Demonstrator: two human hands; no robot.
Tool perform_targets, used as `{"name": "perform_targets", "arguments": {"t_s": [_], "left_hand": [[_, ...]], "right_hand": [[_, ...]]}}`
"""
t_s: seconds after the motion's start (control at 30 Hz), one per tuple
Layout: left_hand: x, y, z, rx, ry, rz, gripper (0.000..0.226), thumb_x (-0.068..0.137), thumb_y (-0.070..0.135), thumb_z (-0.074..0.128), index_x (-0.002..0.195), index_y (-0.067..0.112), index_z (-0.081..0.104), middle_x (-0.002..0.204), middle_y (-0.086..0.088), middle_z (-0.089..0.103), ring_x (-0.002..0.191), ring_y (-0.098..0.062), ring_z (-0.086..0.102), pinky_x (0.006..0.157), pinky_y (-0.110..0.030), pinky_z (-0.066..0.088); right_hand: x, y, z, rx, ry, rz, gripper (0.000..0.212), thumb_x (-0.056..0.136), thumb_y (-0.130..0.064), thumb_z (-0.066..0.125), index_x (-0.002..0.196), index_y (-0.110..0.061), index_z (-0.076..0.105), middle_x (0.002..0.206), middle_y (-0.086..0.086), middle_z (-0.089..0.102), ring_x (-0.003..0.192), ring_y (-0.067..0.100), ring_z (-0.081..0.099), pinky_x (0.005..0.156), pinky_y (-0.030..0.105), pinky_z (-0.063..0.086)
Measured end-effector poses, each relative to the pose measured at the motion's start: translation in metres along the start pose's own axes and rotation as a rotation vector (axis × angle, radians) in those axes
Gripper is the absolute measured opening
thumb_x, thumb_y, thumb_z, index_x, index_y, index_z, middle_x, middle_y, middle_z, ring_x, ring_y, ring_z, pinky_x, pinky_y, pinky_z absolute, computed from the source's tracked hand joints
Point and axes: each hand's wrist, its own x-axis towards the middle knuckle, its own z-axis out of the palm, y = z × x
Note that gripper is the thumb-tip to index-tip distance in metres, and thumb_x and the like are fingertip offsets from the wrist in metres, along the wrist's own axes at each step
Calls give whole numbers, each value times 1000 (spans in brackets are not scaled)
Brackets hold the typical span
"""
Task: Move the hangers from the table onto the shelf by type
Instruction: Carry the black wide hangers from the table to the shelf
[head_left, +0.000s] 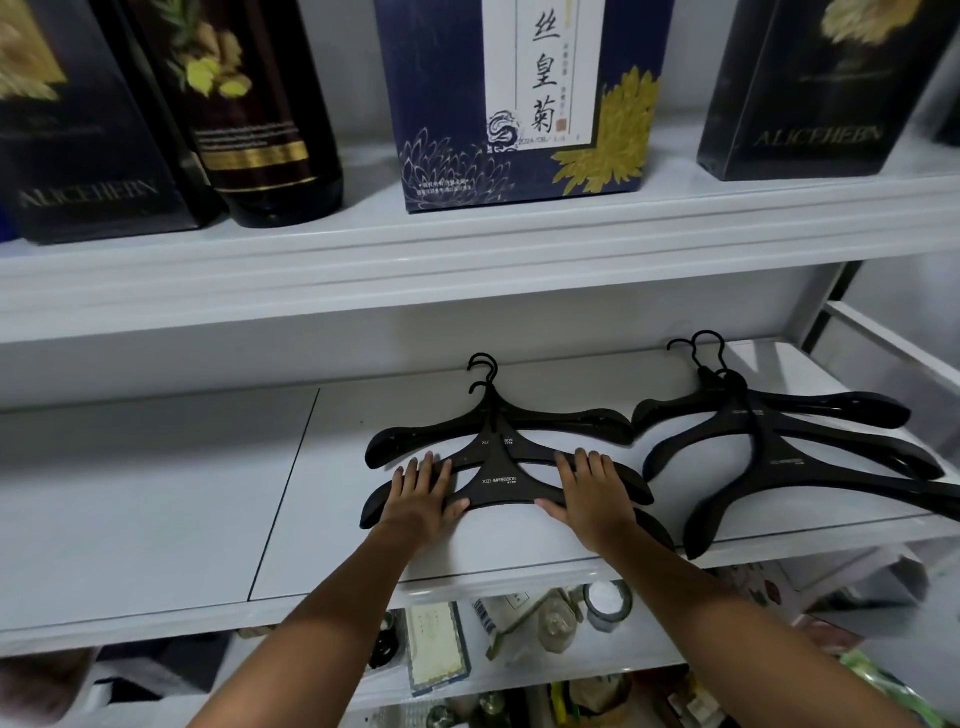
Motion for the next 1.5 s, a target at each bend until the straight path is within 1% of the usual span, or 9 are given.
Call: {"name": "perform_targets", "arguments": {"t_s": [0.03,0.13,0.2,0.43,0.6,0.8,0.97,1.2,1.5], "left_hand": [[0,0,0,6,-9,-6,100,65,69,-19,151,19,-8,159,-11,-12,148,-29,-7,121,-43,-3],[0,0,-1,16,-26,-6,70,95,58,6,151,19,-7,159,-12,-12,147,-30,-7,121,-44,-2],[-1,0,-2,9,-34,1,66,99,53,15,152,18,-5,159,-13,-12,147,-30,-7,120,-43,-2],[-7,5,-16,29,-41,17,63,100,50,17,152,19,3,159,-11,-10,147,-31,-9,119,-49,-2],[-14,10,-35,58,49,44,60,100,49,21,152,20,9,160,-9,-2,148,-30,-3,119,-49,0],[-18,13,-74,-20,106,153,56,97,41,38,147,21,25,150,-7,34,137,-27,33,114,-37,22],[-19,25,-105,-68,142,262,52,97,36,44,146,21,31,149,-6,38,134,-25,39,112,-33,26],[-19,66,-151,-145,228,416,47,95,27,51,141,26,40,141,-4,48,122,-23,50,103,-23,36],[-18,164,-187,-127,235,649,53,96,34,49,146,30,31,151,3,35,135,-17,38,109,-22,27]], "right_hand": [[1,0,3,5,-44,-1,77,84,-71,44,131,-12,57,117,14,64,107,28,60,99,36,45],[5,3,11,90,-139,-16,83,91,-69,26,149,-9,27,142,21,41,130,33,38,114,44,22],[6,5,11,122,-173,6,84,90,-71,24,150,-13,21,148,19,33,135,34,31,115,49,15],[10,4,-11,103,-423,102,87,86,-77,19,154,-24,6,158,18,7,143,40,11,114,61,4],[10,5,-30,121,-465,119,81,89,-70,32,153,-22,13,158,17,10,143,40,14,115,57,7],[11,26,-62,376,-209,22,44,96,-35,45,137,-21,45,134,6,56,125,25,48,103,37,33],[2,50,-92,510,-133,6,40,96,-24,47,136,-19,50,135,6,56,123,26,50,103,34,39],[-14,89,-130,471,-61,29,42,95,-22,45,137,-21,49,139,6,54,125,24,50,104,33,39],[-64,165,-160,402,45,165,44,95,-26,44,138,-29,47,141,4,52,123,28,51,101,35,42]]}}
